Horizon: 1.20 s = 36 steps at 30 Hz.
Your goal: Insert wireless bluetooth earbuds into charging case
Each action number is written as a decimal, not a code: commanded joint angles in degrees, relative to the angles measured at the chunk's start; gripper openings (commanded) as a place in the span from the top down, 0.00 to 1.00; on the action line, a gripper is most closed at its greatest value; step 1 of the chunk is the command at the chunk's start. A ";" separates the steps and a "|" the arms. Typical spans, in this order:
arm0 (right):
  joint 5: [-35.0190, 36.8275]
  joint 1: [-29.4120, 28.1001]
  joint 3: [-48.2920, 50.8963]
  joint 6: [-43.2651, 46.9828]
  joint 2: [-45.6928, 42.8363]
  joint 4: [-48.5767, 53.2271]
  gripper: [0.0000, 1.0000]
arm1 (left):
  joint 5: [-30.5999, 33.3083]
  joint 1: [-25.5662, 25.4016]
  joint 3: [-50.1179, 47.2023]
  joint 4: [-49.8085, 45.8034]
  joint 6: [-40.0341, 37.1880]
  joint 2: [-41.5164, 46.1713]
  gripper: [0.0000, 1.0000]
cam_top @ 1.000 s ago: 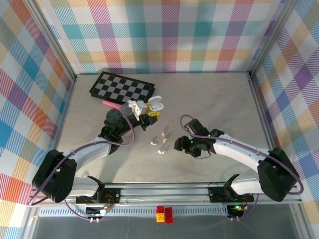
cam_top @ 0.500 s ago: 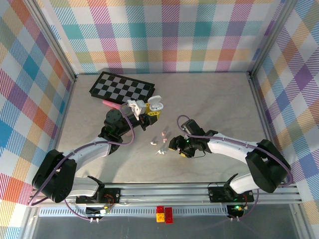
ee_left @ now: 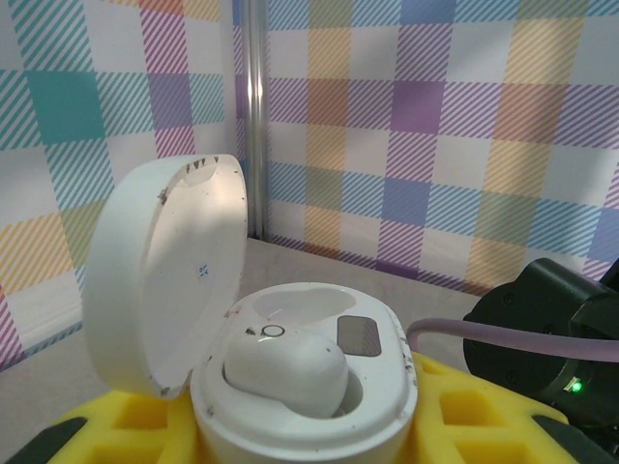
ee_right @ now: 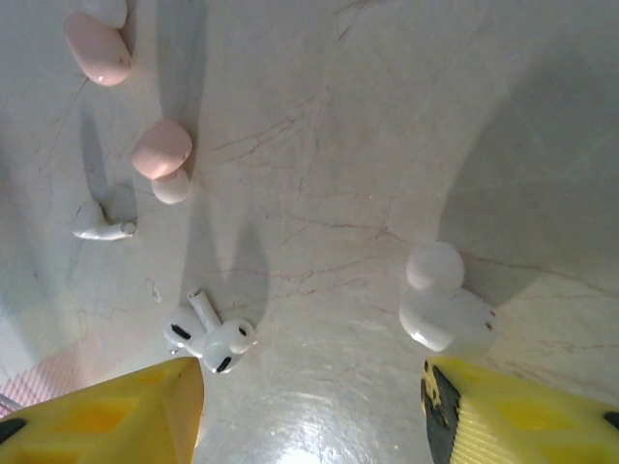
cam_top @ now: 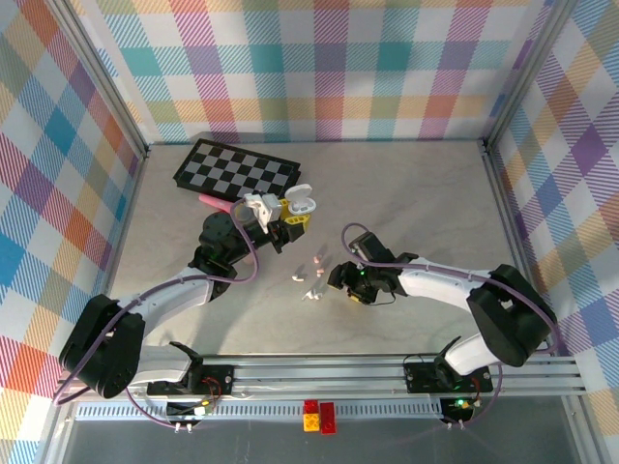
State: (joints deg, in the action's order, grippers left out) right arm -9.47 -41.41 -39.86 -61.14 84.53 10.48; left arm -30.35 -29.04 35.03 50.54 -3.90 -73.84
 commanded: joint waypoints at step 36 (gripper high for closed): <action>12.49 0.36 2.07 -0.05 2.34 -9.57 0.50 | -0.15 0.56 -2.07 3.07 0.48 1.62 0.67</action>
State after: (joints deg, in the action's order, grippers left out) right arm 2.42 -41.34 -38.57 -62.13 86.28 2.79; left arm -30.33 -29.04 33.17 51.13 -3.88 -73.10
